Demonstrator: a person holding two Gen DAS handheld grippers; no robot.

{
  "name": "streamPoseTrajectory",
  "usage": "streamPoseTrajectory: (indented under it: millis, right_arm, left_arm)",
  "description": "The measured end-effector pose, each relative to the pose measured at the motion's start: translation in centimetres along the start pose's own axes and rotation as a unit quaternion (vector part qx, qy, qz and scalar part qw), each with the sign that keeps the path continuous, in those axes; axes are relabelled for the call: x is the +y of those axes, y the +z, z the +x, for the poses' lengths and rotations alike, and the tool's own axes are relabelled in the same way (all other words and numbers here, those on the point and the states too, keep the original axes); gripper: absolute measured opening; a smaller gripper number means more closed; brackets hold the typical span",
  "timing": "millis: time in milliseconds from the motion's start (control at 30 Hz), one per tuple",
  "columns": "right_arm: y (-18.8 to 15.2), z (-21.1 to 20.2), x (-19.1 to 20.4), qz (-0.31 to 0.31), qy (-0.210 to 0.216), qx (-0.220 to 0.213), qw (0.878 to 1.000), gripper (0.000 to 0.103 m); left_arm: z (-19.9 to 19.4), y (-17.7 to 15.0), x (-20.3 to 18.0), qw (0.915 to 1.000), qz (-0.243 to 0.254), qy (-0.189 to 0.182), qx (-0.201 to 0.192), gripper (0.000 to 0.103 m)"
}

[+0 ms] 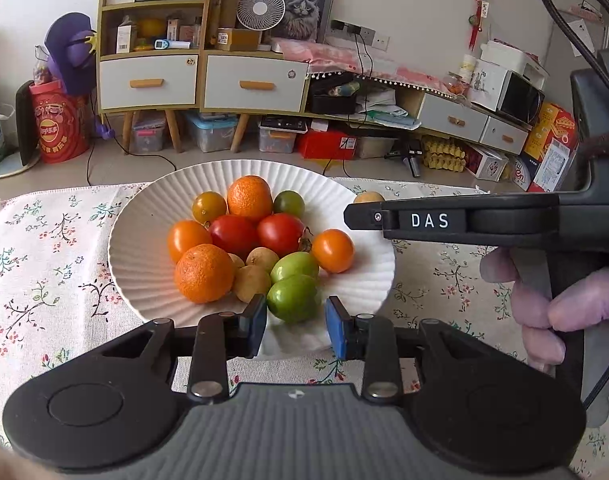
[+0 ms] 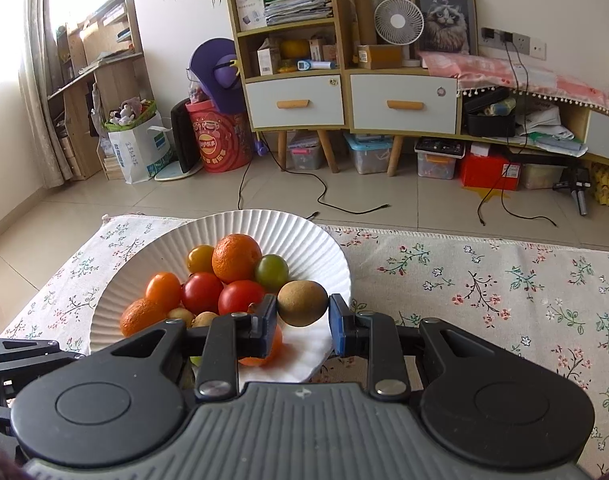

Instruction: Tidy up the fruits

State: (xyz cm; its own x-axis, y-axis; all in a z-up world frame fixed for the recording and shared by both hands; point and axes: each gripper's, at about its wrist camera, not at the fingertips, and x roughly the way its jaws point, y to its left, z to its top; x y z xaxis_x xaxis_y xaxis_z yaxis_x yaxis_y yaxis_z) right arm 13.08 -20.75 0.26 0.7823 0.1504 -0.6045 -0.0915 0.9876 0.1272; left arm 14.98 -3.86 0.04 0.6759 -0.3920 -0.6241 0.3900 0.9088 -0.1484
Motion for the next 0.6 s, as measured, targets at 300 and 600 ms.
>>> streamPoseTrajectory:
  millis: [300, 600]
  right_arm:
    - [0.1, -0.4, 0.2, 0.005, 0.009, -0.008, 1.000, 0.034]
    - [0.2, -3.5, -0.2, 0.045, -0.015, -0.017, 0.999, 0.071]
  left_arm:
    - [-0.3, 0.2, 0.2, 1.0000, 0.000, 0.005, -0.005, 0.028]
    - [-2.6, 0.3, -0.8, 0.9997, 0.010, 0.018, -0.017, 0.071]
